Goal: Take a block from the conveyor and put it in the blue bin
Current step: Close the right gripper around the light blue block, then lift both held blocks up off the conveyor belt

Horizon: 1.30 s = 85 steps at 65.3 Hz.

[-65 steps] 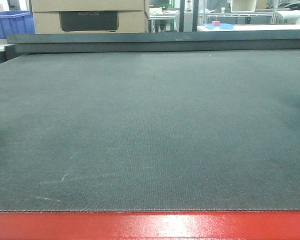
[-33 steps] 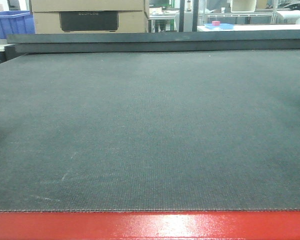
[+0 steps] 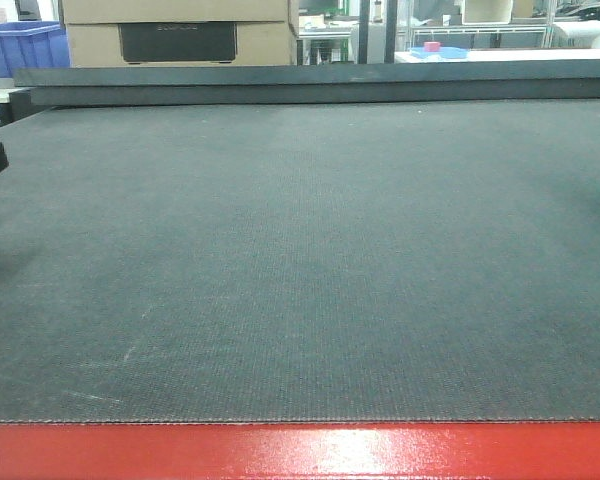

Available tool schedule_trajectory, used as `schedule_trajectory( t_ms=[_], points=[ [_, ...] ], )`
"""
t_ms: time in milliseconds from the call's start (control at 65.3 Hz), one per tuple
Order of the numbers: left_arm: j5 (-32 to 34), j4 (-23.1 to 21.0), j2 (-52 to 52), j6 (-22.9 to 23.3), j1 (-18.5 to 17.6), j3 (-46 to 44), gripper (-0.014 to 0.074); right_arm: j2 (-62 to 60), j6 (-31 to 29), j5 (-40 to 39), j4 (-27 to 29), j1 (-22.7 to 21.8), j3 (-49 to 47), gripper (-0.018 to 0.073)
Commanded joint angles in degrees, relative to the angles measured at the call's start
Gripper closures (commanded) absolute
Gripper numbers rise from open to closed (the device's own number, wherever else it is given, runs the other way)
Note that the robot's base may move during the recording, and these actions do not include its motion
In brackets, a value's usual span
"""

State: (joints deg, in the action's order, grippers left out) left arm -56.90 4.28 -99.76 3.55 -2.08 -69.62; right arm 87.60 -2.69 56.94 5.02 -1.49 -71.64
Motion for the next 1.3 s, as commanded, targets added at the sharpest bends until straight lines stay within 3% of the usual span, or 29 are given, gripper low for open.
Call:
schedule_trajectory(
  t_ms=[0, 107, 230, 505, 705, 888, 1287],
  points=[
    [-2.3, -0.3, 1.1, -4.8, 0.1, -0.7, 0.0707, -4.0, -0.5, -0.6, 0.2, 0.0, -0.3, 0.0721],
    [-2.1, -3.1, 3.2, -8.9, 0.1, -0.6, 0.0707, -8.1, -0.5, -2.2, 0.6, 0.0, 0.4, 0.0721],
    [6.2, -10.0, 8.8, -12.6, 0.1, 3.0, 0.0707, -13.6, -0.5, -8.2, 0.6, 0.0, 4.8, 0.0721],
    [29.9, -18.7, 25.2, -12.6, 0.1, 18.3, 0.0707, -28.1, -0.5, -22.7, 0.6, 0.0, 20.7, 0.0721],
    [43.6, -19.6, 37.8, -12.6, 0.1, 30.4, 0.0707, -39.0, -0.5, -29.1, 1.1, 0.0, 31.3, 0.0721],
    [45.1, -19.6, 49.1, -12.6, 0.1, 35.8, 0.0707, -52.1, -0.5, -35.5, 2.9, 0.0, 37.6, 0.0721],
    [45.0, -18.9, 70.1, -12.6, 0.1, 36.1, 0.0707, -65.5, -0.5, -34.9, 2.9, 0.0, 37.7, 0.0721]
  ],
)
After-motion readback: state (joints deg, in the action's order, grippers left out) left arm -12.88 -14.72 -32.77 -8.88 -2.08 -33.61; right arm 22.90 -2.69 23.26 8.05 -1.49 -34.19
